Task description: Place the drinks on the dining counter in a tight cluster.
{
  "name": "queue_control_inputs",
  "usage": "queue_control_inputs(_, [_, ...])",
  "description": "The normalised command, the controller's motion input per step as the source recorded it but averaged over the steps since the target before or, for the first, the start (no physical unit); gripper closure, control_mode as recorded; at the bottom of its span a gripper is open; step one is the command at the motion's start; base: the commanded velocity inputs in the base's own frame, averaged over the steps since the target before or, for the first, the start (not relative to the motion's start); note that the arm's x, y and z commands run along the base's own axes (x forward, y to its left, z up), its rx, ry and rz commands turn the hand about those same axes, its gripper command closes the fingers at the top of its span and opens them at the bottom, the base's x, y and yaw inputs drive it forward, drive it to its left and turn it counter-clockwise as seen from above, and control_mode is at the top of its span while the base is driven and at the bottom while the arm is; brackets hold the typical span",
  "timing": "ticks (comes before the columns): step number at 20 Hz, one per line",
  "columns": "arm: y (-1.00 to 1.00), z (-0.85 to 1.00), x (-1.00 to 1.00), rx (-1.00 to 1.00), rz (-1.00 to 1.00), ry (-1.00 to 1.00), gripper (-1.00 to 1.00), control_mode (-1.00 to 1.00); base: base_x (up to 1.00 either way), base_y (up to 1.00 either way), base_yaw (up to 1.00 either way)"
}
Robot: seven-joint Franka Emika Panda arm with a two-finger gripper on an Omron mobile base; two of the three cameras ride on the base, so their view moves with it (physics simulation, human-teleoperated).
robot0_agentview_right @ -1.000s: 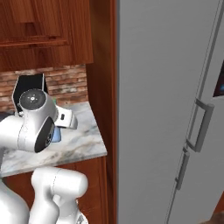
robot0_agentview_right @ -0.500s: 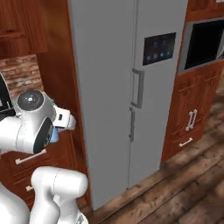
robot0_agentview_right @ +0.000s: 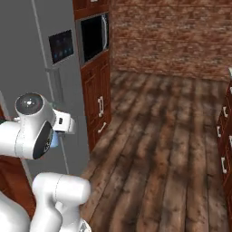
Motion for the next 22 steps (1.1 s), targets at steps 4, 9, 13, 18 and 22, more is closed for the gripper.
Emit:
queue_control_inputs(4, [0.00,0.00,0.00,0.00,0.00,0.00,1.00,1.00,0.70,-0.01,-0.69])
queue_control_inputs(9, [0.00,0.00,0.00,0.00,0.00,0.00,1.00,1.00,1.00,-0.26,-0.33])
queue_control_inputs(13, [0.00,0.00,0.00,0.00,0.00,0.00,1.00,1.00,0.88,-0.58,-0.42])
queue_control_inputs(18, [0.00,0.00,0.00,0.00,0.00,0.00,1.00,1.00,0.27,-0.37,-0.76])
queue_control_inputs(22, [0.00,0.00,0.00,0.00,0.00,0.00,1.00,1.00,0.18,-0.11,-0.81])
